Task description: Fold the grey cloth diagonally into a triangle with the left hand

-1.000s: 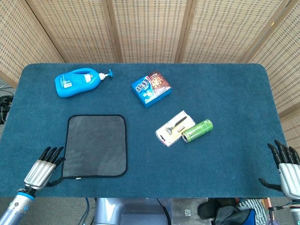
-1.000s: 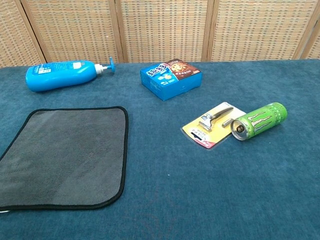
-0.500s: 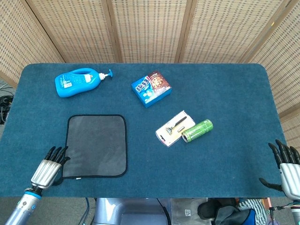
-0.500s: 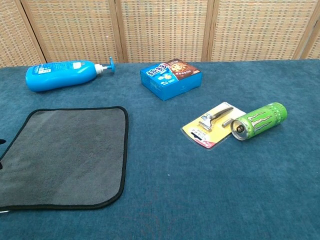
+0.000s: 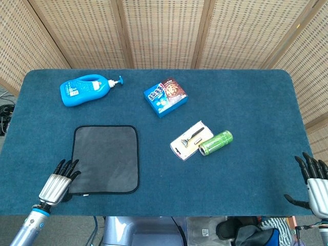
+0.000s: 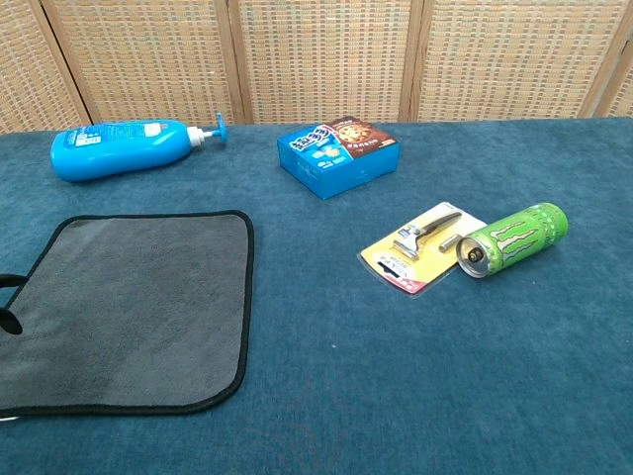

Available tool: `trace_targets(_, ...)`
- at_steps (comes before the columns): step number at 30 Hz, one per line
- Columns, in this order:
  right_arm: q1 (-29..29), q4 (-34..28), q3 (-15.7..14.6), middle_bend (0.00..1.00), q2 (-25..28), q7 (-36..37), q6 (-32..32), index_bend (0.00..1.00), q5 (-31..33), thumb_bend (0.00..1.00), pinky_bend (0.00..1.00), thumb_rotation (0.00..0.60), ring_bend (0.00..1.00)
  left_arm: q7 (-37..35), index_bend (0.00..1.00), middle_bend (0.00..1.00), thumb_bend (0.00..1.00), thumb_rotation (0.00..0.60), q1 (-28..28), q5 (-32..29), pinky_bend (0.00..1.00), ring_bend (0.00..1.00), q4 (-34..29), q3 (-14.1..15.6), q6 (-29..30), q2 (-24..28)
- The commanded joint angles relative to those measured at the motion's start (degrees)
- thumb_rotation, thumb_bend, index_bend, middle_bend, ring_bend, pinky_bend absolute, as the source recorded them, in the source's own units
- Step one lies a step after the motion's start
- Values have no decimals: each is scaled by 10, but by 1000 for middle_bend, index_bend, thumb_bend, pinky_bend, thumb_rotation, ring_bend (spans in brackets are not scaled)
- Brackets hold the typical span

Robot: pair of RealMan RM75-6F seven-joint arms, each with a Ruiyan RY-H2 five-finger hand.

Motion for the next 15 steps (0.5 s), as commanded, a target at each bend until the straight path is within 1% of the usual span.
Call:
trace_targets(1,0,0,0,0,0,0,1,0,0,0,0,600,0,0,254,0,89,600,0,1,0,0,0,1,1,1)
trace_targets(7,-1,-1,0,0,1,1,1,0,-1,0,0,600,0,-2,263,0,148,600,-1,-3,0,0,3,2,-5,-1)
trace_targets(9,-1,-1,0,0,0,0,1,0,0,0,0,600,0,-1,272,0,183,600,-2,-3,0,0,5,2,-6,-2)
trace_targets(11,-1,-1,0,0,1,0,0,0,0,0,0,600,0,-2,278,0,240,600,-2,-3,0,0,6,2,-5,-4)
trace_targets(15,-1,-1,0,0,0,0,0,0,0,0,0,600,0,-3,278,0,273,600,-3,-3,0,0,7,3,-5,-5)
